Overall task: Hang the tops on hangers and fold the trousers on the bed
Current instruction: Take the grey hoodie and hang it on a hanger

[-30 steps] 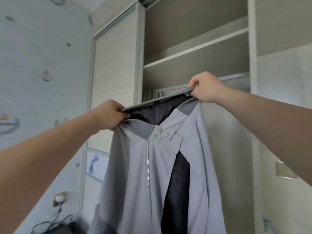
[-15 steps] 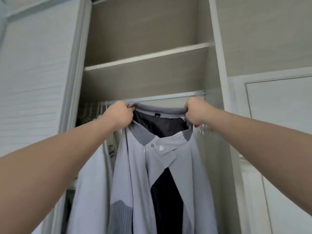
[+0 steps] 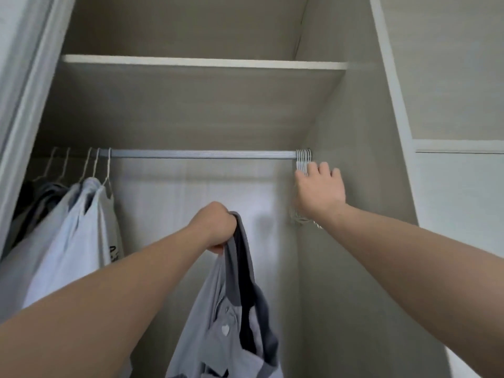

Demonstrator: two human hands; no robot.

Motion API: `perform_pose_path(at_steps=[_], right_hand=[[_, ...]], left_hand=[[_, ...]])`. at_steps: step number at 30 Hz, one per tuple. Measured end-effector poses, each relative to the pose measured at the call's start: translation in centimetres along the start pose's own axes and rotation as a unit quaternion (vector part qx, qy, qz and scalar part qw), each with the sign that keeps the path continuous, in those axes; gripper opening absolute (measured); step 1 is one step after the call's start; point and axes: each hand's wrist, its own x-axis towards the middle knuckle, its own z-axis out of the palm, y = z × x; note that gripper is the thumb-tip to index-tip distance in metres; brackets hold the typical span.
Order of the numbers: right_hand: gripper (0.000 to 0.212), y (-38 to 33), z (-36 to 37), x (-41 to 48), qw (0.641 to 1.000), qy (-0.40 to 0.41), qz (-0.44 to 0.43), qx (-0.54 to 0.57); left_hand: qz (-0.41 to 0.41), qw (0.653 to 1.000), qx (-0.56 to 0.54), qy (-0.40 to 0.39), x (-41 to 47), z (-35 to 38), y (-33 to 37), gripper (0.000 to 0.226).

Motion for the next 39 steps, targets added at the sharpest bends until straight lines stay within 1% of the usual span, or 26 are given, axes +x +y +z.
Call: perform_pose_path(at_steps=[2,4,8,12,16,18,22,26,30,32,36,39], right_hand=[[0.042,-0.3,1.0,1.1,0.999,-0.024,0.019,-0.034],[0.041,-0.6,2.1,1.8,0.998,-0.035,0.018,-0.052],[0.038,0.0,3.1,2.6,0.998,-0.027,0.022,-0.051],[0.038,1.0,2.2,3.8,0.998,-0.021,0.057,0.005],[0.034,1.4,1.1,5.0,0.992,0.019,0.095,0.080],[0.031,1.6,0.4,5.1,0.982,0.037,0.123,0.135],[0.025,2.2,-2.6,3.3,0.935,0.031,0.202,0.289],[0.025,4.2,-6.1,-1.5,0.889,0.057,0.199,0.409],[0.023,7.7,-9.6,-9.7,0.827,0.098,0.175,0.525],[0.019,9.6,-11.4,-14.5,0.805,0.110,0.160,0.560],[0.017,14.2,-14.9,-24.6,0.723,0.093,0.163,0.664],[0.018,18.3,-16.3,-31.3,0.674,0.062,0.197,0.709]], left_hand=[[0.003,1.000,-0.018,-0.002,0.9,0.1,-1.1,0.022],[0.001,0.999,-0.034,-0.004,1.5,0.2,-2.1,0.019],[0.000,0.998,-0.057,-0.008,1.9,0.4,-3.5,0.018],[0.012,0.998,-0.063,-0.011,1.8,0.8,-3.9,0.017],[0.026,0.997,-0.066,-0.007,2.0,1.2,-3.9,0.018],[0.038,0.997,-0.069,0.004,1.9,1.5,-4.0,0.019],[0.088,0.994,-0.007,0.071,0.8,2.2,-3.1,0.030],[0.115,0.988,0.009,0.099,-2.2,2.5,-0.6,0.035],[0.131,0.984,0.019,0.117,-6.4,2.8,2.6,0.036],[0.132,0.983,0.023,0.127,-9.1,3.2,4.4,0.034],[0.130,0.979,0.038,0.153,-15.3,4.4,7.3,0.032],[0.129,0.977,0.057,0.159,-20.4,5.7,8.8,0.034]])
